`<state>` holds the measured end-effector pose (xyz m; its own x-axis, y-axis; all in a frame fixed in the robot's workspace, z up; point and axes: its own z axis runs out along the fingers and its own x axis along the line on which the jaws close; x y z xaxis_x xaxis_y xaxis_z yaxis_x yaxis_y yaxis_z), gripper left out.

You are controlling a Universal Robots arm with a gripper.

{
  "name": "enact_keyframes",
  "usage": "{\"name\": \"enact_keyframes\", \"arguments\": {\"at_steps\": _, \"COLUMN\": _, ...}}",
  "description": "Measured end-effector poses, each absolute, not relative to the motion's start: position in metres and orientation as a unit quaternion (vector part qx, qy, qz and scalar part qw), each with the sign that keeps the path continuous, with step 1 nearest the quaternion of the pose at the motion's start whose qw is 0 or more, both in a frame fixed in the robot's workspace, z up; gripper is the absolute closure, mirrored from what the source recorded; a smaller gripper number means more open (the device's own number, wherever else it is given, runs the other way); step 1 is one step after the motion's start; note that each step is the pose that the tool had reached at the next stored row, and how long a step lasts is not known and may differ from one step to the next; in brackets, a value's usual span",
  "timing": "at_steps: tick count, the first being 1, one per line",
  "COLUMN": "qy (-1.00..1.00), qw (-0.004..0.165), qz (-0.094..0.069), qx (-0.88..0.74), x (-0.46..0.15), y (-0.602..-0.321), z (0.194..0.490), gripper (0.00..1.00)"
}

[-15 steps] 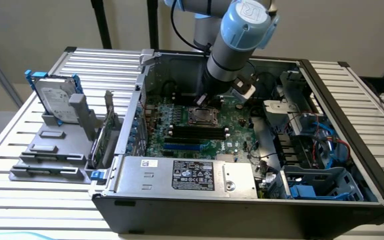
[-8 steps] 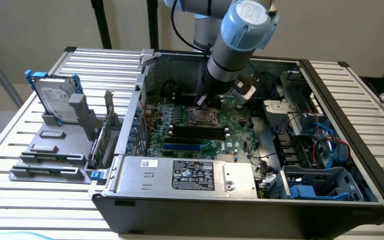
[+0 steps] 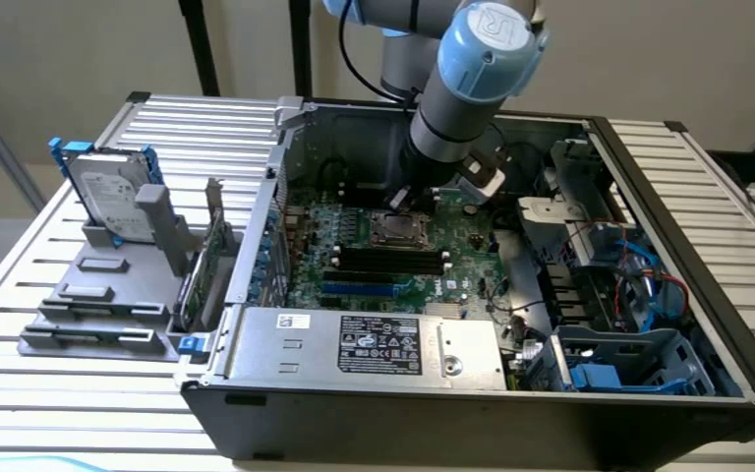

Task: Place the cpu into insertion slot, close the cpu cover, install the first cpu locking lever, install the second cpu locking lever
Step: 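Install the first cpu locking lever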

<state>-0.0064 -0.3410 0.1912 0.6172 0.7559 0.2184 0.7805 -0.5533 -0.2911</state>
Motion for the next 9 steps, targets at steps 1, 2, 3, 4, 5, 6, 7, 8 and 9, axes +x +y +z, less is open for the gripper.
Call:
{"name": "enact_keyframes", "arguments": {"at_steps": 1, "qy": -0.437, "qw": 0.182, "qz": -0.034, "qx": -0.880, "x": -0.0058, "y": -0.3410, "z": 0.1912, "gripper": 0.89}}
{"name": "enact_keyframes", "arguments": {"at_steps": 2, "qy": -0.437, "qw": 0.182, "qz": -0.034, "qx": -0.880, "x": -0.0053, "y": -0.3410, "z": 0.1911, "gripper": 0.89}}
{"name": "enact_keyframes", "arguments": {"at_steps": 3, "qy": -0.438, "qw": 0.182, "qz": -0.034, "qx": -0.880, "x": -0.0049, "y": -0.3410, "z": 0.1910, "gripper": 0.89}}
{"name": "enact_keyframes", "arguments": {"at_steps": 4, "qy": -0.438, "qw": 0.182, "qz": -0.034, "qx": -0.880, "x": -0.0043, "y": -0.3410, "z": 0.1910, "gripper": 0.89}}
{"name": "enact_keyframes", "arguments": {"at_steps": 5, "qy": -0.439, "qw": 0.182, "qz": -0.033, "qx": -0.879, "x": -0.0037, "y": -0.3411, "z": 0.1910, "gripper": 0.89}}
{"name": "enact_keyframes", "arguments": {"at_steps": 6, "qy": -0.440, "qw": 0.183, "qz": -0.033, "qx": -0.879, "x": -0.0030, "y": -0.3411, "z": 0.1911, "gripper": 0.89}}
{"name": "enact_keyframes", "arguments": {"at_steps": 7, "qy": -0.441, "qw": 0.184, "qz": -0.034, "qx": -0.878, "x": -0.0023, "y": -0.3411, "z": 0.1910, "gripper": 0.89}}
{"name": "enact_keyframes", "arguments": {"at_steps": 8, "qy": -0.441, "qw": 0.184, "qz": -0.034, "qx": -0.878, "x": -0.0017, "y": -0.3410, "z": 0.1910, "gripper": 0.89}}
{"name": "enact_keyframes", "arguments": {"at_steps": 9, "qy": -0.442, "qw": 0.185, "qz": -0.034, "qx": -0.877, "x": -0.0014, "y": -0.3410, "z": 0.1909, "gripper": 0.89}}
